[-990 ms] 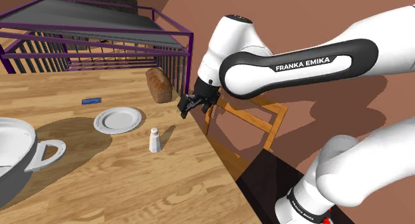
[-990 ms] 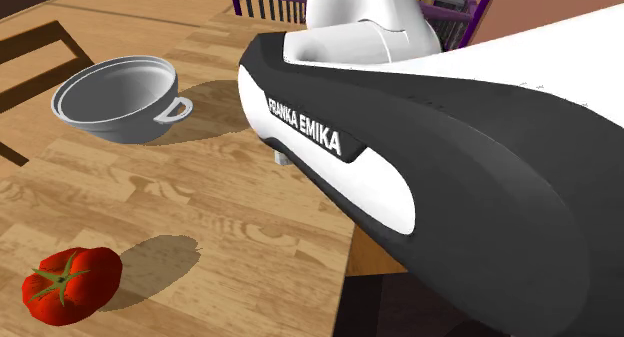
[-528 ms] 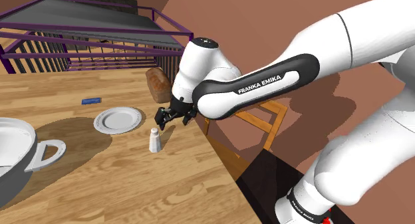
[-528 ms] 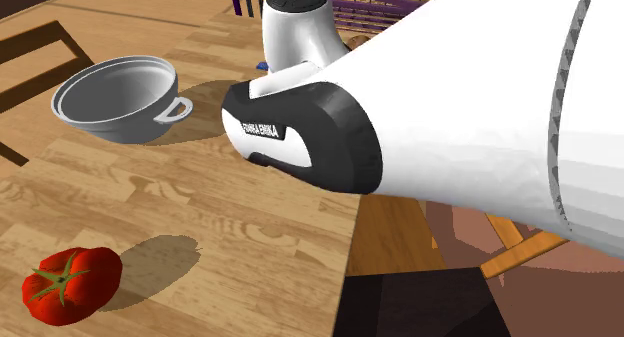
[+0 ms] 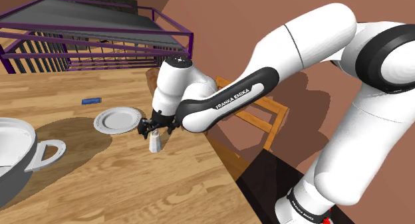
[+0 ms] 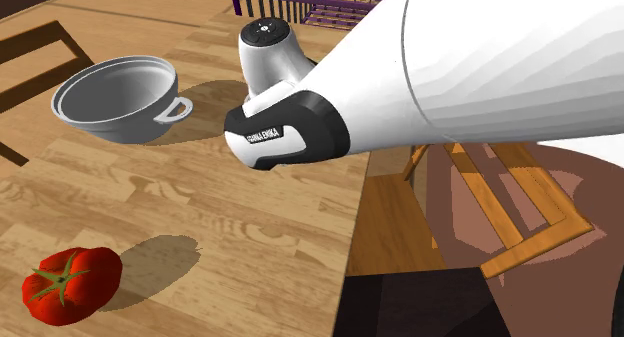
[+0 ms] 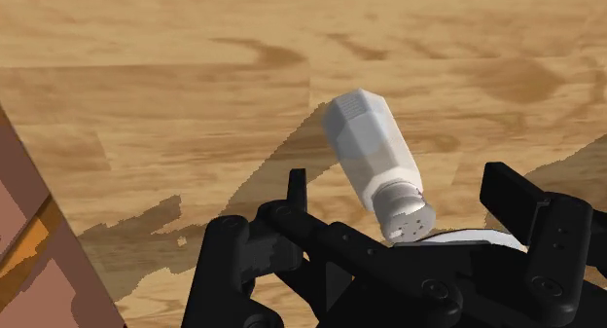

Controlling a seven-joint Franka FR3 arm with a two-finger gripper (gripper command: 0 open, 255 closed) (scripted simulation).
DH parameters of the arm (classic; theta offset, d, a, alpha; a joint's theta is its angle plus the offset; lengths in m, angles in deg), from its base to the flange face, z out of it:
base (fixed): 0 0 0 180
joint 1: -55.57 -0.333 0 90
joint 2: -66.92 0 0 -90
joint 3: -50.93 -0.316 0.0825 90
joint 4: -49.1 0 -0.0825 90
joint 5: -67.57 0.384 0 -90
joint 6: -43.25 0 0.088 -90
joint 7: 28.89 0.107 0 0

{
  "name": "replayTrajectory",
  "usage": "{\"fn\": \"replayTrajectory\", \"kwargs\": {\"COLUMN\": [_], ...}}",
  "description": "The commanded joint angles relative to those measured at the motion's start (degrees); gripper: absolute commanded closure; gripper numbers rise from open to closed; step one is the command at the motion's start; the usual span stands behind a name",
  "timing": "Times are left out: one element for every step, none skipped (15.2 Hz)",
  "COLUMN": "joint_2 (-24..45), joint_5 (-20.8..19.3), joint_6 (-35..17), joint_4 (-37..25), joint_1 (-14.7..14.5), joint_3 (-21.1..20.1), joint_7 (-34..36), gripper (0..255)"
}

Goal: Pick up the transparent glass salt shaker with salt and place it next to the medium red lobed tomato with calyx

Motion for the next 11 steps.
{"fn": "replayTrajectory", "kwargs": {"joint_2": [1.5,2.3,3.1,3.8,4.3,4.3,4.3,4.3,4.3,4.3,4.3], "joint_5": [-1.7,-2.5,-3.3,-4.1,-4.6,-4.5,-4.5,-4.5,-4.5,-4.5,-4.5], "joint_6": [-1.0,-1.6,-2.1,-2.6,-2.9,-2.9,-2.9,-2.9,-2.9,-2.9,-2.9], "joint_4": [-0.2,-0.3,-0.4,-0.5,-0.6,-0.6,-0.6,-0.6,-0.6,-0.6,-0.6], "joint_1": [-0.3,-0.4,-0.6,-0.7,-0.9,-0.9,-0.9,-0.9,-0.9,-0.9,-0.9], "joint_3": [0.3,0.6,0.8,1.1,1.3,1.3,1.3,1.3,1.3,1.3,1.3], "joint_7": [1.3,1.8,2.4,3.0,3.3,3.3,3.3,3.3,3.3,3.3,3.3], "gripper": [0,0,0,0,0,0,0,0,0,0,0]}}
